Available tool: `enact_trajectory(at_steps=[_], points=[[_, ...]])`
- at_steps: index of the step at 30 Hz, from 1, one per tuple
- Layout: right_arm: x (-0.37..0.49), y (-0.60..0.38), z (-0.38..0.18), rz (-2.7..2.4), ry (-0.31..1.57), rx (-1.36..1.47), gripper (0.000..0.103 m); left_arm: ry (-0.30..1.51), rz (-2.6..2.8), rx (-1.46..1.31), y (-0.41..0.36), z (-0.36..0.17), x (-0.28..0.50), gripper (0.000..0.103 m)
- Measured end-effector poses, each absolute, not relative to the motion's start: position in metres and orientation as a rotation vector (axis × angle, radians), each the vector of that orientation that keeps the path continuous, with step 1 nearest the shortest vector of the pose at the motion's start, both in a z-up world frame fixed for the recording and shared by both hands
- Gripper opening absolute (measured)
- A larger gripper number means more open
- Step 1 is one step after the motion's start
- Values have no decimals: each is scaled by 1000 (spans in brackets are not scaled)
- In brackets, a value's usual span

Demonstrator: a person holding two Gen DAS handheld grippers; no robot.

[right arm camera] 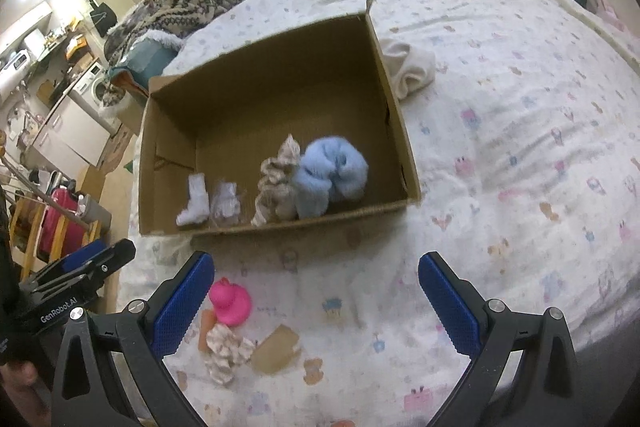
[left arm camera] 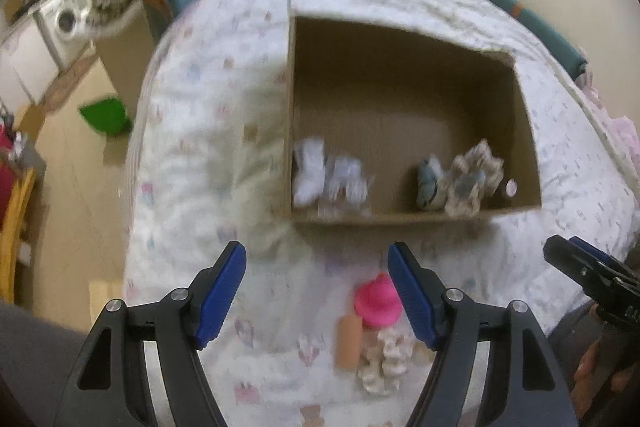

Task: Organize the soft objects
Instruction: 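Lift both open grippers out of the box, then grasp the small orange item beside the pink duck with the left gripper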

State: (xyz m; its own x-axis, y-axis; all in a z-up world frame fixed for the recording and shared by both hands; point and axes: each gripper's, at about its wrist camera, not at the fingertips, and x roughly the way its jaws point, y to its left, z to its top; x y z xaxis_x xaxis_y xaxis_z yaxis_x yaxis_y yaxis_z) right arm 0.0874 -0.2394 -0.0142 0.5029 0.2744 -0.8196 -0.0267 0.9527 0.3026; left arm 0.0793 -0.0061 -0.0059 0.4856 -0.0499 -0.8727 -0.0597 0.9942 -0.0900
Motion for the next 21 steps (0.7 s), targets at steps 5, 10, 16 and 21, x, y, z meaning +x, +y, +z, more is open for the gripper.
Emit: enact_trajectory(at_steps=[5, 10, 16, 21], points=[[83, -243, -28, 189, 1090, 335, 103, 1182, -7, -168, -1, -30, 76, 71], [85, -242, -41, 168, 1138, 350, 103, 1277, -30, -184, -2, -53, 73, 71], [90, -244, -51, 155, 1172, 372, 103, 1423, -58, -179, -10, -88, 75, 41], [94, -242, -54, 163, 1184, 368, 103, 1486, -98, -209, -19, -104, 76, 35]])
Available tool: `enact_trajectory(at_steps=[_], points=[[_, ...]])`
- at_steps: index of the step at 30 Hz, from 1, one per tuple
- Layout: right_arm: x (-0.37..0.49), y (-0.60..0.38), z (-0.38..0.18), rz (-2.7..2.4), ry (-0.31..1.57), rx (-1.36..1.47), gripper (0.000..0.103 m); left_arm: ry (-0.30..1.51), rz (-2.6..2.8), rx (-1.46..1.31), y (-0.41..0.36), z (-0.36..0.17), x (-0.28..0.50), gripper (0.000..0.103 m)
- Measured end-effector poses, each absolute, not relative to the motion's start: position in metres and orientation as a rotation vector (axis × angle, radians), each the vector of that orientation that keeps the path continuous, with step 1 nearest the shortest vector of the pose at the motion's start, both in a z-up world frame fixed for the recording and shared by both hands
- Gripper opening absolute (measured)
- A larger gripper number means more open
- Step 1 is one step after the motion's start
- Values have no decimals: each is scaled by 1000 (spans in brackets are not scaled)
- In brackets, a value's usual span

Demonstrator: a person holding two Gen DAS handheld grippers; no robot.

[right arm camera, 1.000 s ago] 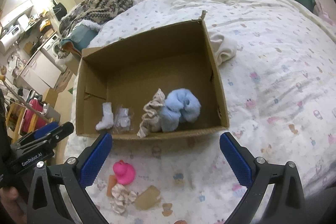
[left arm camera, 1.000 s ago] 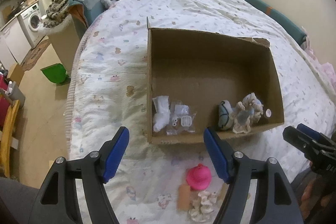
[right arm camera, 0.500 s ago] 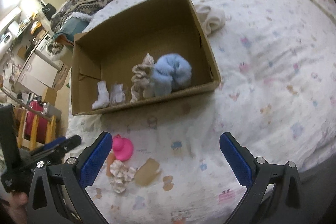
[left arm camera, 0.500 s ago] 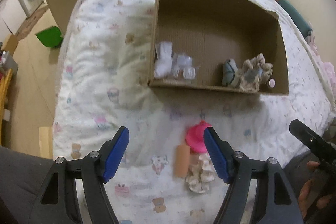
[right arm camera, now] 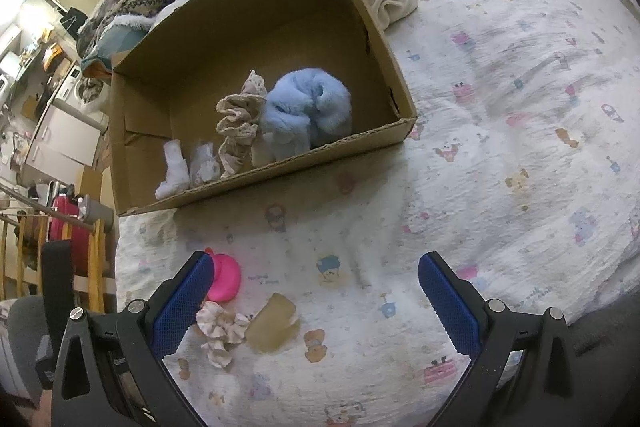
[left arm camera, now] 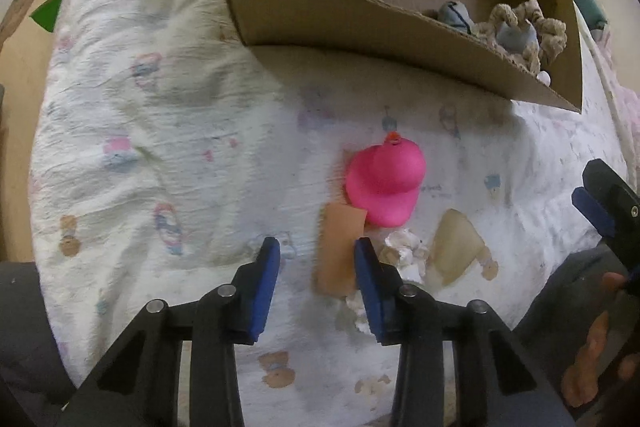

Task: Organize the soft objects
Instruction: 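Grasp the small orange item beside the pink duck with the left gripper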

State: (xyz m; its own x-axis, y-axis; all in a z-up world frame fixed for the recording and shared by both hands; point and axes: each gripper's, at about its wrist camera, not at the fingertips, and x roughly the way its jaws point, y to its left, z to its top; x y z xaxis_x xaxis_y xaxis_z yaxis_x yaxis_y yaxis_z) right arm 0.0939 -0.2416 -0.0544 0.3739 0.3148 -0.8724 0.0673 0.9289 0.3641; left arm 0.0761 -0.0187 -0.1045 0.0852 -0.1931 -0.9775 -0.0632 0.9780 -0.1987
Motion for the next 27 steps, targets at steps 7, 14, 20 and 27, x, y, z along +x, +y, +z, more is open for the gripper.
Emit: enact_trajectory(at_steps=[7, 14, 20, 27], points=[[99, -233, -59, 178, 1203, 347, 103, 1515, -125, -173, -33, -117, 83, 30], [101, -227, -61, 199, 1219, 339, 103, 1498, -157, -149, -45, -113, 83, 5], [99, -227, -66, 249, 1256, 375, 103, 1425, -107, -176, -26, -86, 77, 5], [97, -213, -99, 363, 1443, 476, 76, 1355, -47, -199, -10, -67, 72, 5]])
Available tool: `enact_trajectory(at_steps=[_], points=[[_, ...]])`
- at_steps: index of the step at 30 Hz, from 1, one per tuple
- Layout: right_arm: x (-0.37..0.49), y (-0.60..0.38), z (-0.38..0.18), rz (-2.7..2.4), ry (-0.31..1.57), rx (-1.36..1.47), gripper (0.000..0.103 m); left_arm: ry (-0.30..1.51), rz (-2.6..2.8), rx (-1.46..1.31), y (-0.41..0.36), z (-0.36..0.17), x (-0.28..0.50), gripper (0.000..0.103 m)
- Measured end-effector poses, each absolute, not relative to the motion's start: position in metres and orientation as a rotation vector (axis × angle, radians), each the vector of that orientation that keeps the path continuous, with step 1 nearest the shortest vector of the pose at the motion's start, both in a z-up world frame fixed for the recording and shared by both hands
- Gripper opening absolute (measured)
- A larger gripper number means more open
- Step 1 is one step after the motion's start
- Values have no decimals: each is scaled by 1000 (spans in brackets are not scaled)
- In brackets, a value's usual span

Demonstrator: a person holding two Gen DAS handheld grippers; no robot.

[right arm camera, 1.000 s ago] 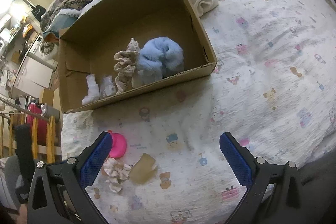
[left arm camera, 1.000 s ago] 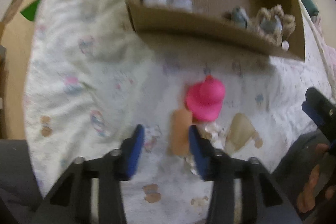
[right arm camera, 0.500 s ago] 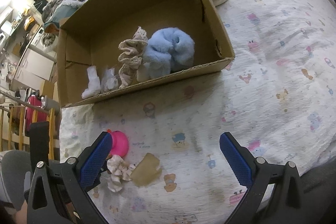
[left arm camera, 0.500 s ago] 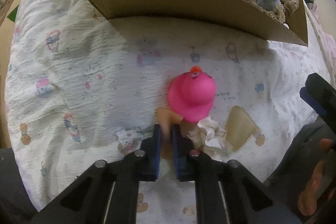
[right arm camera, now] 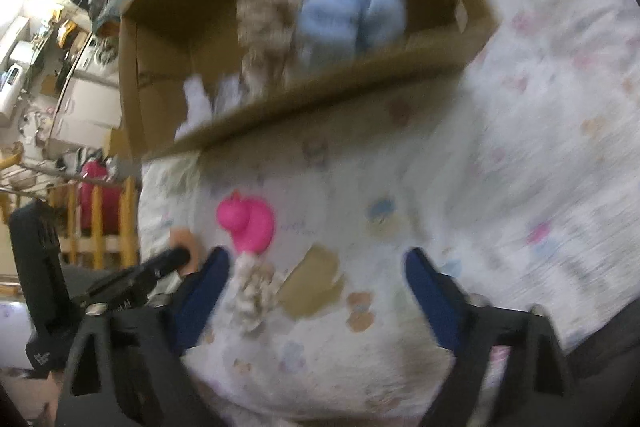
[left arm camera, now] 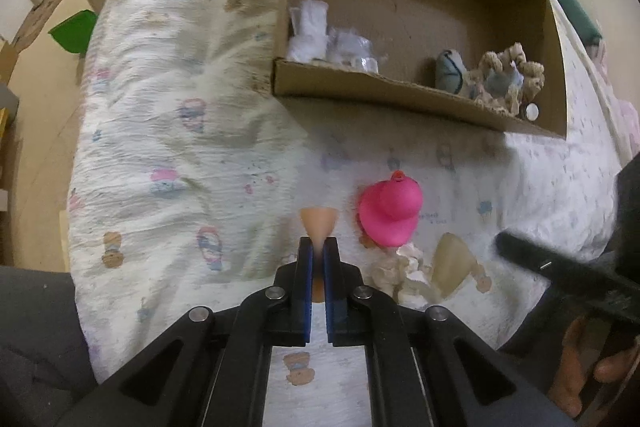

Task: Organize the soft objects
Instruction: 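Lift the orange item with the left gripper toward the box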

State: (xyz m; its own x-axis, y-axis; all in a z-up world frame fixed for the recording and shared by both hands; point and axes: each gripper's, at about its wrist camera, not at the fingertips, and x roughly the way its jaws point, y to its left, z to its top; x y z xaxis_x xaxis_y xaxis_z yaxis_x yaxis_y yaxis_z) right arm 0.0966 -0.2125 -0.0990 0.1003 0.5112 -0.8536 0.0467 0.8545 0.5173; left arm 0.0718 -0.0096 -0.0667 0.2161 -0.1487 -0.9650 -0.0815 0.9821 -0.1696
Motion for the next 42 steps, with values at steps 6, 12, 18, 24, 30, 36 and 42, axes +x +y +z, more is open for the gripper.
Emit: enact_trajectory(at_steps=[6, 12, 18, 24, 30, 36, 42], points=[[94, -193, -120, 385, 1546, 437, 56, 1337, -55, -184, -7, -63, 68, 5], [98, -174, -126, 394, 1562, 347, 30, 1326, -49, -182, -14, -66, 71, 5], [98, -171, -115, 397, 1499, 352, 10, 1318, -33, -187, -8, -66, 71, 5], [95, -181, -90, 399, 1385, 394, 10, 1284, -26, -195, 0, -59, 67, 5], [93, -192, -72, 419, 1306, 423, 10, 1217, -13, -166, -2, -47, 64, 5], [88, -199, -54, 445, 1224, 423, 10, 1168, 6, -161, 1, -37, 61, 5], [89, -222, -19, 416, 1064, 461, 10, 1120, 9, -140, 4, -20, 56, 5]])
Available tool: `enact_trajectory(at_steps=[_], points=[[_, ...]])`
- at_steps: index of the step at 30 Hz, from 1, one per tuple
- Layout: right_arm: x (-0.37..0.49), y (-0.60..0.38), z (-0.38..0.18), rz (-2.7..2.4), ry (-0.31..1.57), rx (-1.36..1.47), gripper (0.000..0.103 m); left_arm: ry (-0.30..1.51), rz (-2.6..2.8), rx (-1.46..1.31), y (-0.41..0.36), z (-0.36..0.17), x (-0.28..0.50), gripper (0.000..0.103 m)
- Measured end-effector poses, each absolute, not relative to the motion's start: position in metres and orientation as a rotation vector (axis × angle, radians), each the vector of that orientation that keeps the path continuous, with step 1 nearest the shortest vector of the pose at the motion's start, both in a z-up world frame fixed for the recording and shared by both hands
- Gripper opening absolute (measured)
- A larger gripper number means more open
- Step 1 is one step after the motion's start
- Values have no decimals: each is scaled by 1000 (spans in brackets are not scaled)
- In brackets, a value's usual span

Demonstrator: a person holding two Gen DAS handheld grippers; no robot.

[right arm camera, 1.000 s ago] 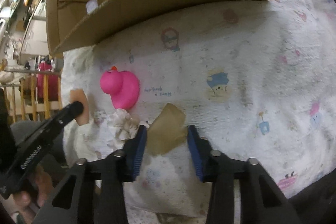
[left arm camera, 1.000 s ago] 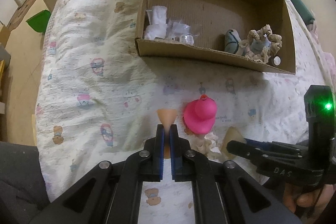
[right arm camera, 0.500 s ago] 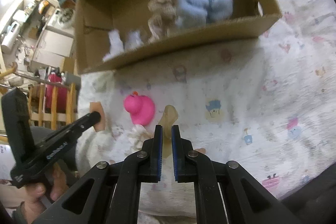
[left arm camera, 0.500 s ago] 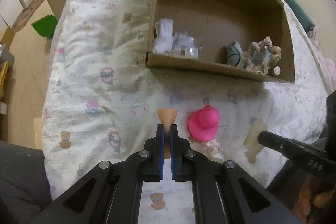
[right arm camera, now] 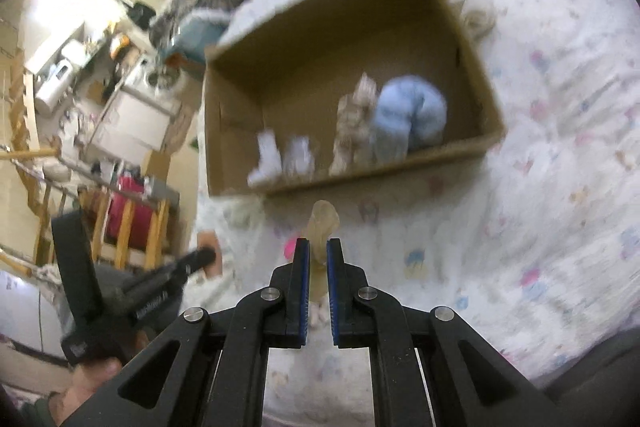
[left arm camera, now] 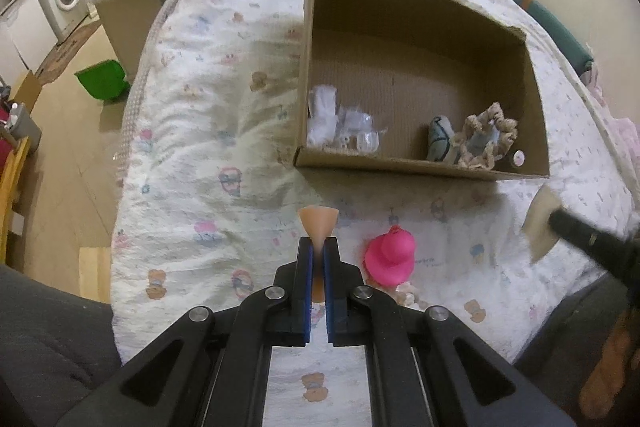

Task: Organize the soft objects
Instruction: 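Lift the orange item with the left gripper toward the box, then lower the orange item into the box and open the left gripper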

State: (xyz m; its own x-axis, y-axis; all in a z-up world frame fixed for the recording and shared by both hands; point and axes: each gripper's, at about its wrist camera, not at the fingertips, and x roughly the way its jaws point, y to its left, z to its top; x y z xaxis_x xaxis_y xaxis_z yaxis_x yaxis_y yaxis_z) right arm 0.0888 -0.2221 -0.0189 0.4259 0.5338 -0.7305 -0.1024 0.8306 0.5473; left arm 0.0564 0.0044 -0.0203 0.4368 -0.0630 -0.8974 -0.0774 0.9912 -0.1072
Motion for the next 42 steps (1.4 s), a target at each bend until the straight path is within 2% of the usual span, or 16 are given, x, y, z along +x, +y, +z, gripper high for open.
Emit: enact_trajectory(at_steps=[8, 16, 27, 42], points=[[117, -247, 7, 329, 935, 486, 10, 1060, -11, -129, 3, 11, 70, 5], [154, -251, -9, 274, 1001, 442, 10, 1023, -39, -50, -12, 26, 109, 5], [172, -210, -30, 383, 1071, 368, 10, 1048, -93, -19, -31, -1, 154, 5], [172, -195, -42, 410, 1101, 362, 10, 1074, -93, -36, -33, -29, 157, 5]])
